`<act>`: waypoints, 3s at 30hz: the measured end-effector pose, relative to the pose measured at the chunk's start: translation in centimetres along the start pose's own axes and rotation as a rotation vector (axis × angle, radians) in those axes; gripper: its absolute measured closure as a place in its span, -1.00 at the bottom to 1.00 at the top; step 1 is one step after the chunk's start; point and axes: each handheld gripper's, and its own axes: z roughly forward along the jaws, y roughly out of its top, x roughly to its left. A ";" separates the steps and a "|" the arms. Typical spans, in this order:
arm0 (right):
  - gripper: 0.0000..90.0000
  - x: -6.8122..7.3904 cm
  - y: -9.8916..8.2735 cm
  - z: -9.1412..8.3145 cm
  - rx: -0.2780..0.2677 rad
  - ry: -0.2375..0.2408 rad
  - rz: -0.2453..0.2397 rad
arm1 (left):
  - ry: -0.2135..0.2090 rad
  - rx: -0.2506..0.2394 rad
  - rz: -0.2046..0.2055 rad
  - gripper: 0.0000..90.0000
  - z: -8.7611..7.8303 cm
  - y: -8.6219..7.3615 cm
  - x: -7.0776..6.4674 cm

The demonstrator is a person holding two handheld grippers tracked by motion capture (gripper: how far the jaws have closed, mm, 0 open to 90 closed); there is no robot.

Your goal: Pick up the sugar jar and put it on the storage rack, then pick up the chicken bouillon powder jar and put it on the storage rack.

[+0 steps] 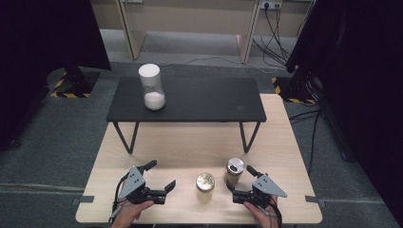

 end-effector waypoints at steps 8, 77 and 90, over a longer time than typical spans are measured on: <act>-0.92 0.0 0.0 -0.2 -0.001 -0.004 0.003 | 0.011 -0.003 0.015 -0.99 -0.7 -1.1 -0.2; -0.92 4.0 -0.1 -2.7 -0.030 0.087 -0.008 | 0.046 0.012 0.016 -0.99 -0.7 -3.2 0.4; -0.92 4.7 -0.2 -2.3 -0.022 0.115 -0.023 | 0.044 0.014 0.015 -0.99 -0.7 -3.2 0.5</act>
